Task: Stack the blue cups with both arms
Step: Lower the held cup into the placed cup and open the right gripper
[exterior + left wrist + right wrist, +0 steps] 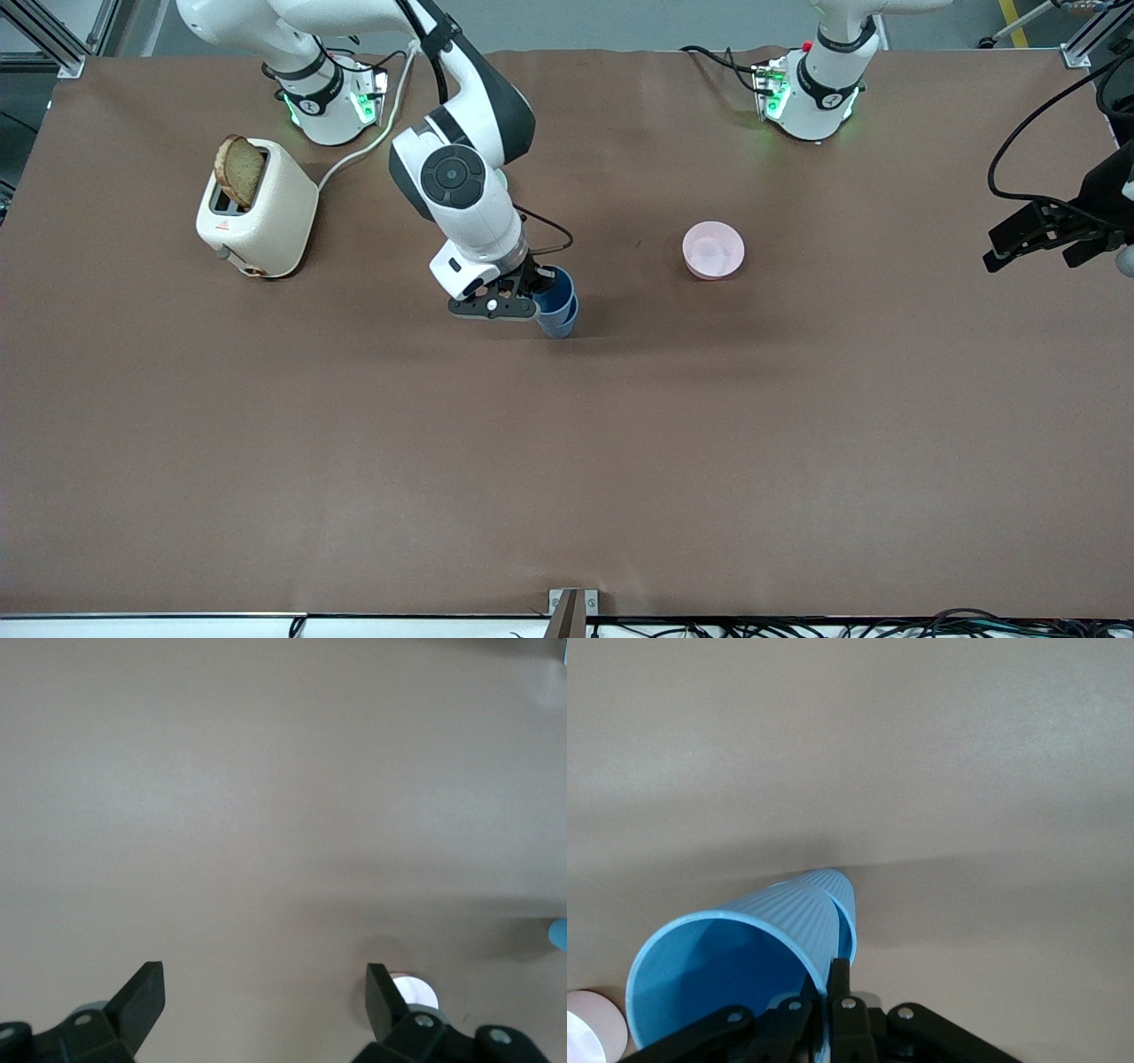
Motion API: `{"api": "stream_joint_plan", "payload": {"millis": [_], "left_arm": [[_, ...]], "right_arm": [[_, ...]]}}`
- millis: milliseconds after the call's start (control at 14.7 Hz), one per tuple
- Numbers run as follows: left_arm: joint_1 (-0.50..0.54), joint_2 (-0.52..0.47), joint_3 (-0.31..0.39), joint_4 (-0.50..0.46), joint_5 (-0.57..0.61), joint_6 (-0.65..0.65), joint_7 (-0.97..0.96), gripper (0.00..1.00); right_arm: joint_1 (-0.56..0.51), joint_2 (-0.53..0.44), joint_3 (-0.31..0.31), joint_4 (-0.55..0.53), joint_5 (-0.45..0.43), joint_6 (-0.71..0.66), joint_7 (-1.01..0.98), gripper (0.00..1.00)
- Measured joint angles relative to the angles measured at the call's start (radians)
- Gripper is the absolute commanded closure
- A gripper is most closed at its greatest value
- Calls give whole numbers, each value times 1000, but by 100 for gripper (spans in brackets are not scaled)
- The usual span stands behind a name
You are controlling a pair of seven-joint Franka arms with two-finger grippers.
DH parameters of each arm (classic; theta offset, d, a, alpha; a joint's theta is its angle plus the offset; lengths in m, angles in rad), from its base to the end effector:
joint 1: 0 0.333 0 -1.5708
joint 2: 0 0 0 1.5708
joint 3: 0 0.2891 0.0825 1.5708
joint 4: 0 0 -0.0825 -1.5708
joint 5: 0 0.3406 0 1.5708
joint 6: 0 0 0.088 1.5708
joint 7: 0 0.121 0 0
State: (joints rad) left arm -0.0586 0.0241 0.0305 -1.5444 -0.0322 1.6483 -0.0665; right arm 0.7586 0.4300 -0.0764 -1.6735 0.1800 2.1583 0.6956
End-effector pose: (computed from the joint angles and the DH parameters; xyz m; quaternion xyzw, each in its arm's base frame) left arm 0.5269 -0.0187 0.5898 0.9989 0.0198 0.0391 0.0176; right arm 0.4768 0.4053 0.3446 -0.9965 0.0505 0.0165 0.0647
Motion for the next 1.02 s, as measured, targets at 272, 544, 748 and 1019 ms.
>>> {"api": "stream_joint_plan", "payload": {"millis": [272, 544, 748, 1019], "left_arm": [[2, -2, -1, 2, 0, -2, 22, 0], [4, -6, 1, 11, 0, -6, 23, 0], [26, -6, -6, 11, 1, -33, 30, 0], [32, -6, -16, 11, 1, -37, 31, 0]], "right_arm": [[2, 0, 0, -2, 0, 4, 0, 99], [17, 0, 1, -35, 0, 15, 0, 99], [20, 0, 1, -42, 0, 26, 0, 91], [20, 0, 1, -42, 0, 28, 0, 34]]}}
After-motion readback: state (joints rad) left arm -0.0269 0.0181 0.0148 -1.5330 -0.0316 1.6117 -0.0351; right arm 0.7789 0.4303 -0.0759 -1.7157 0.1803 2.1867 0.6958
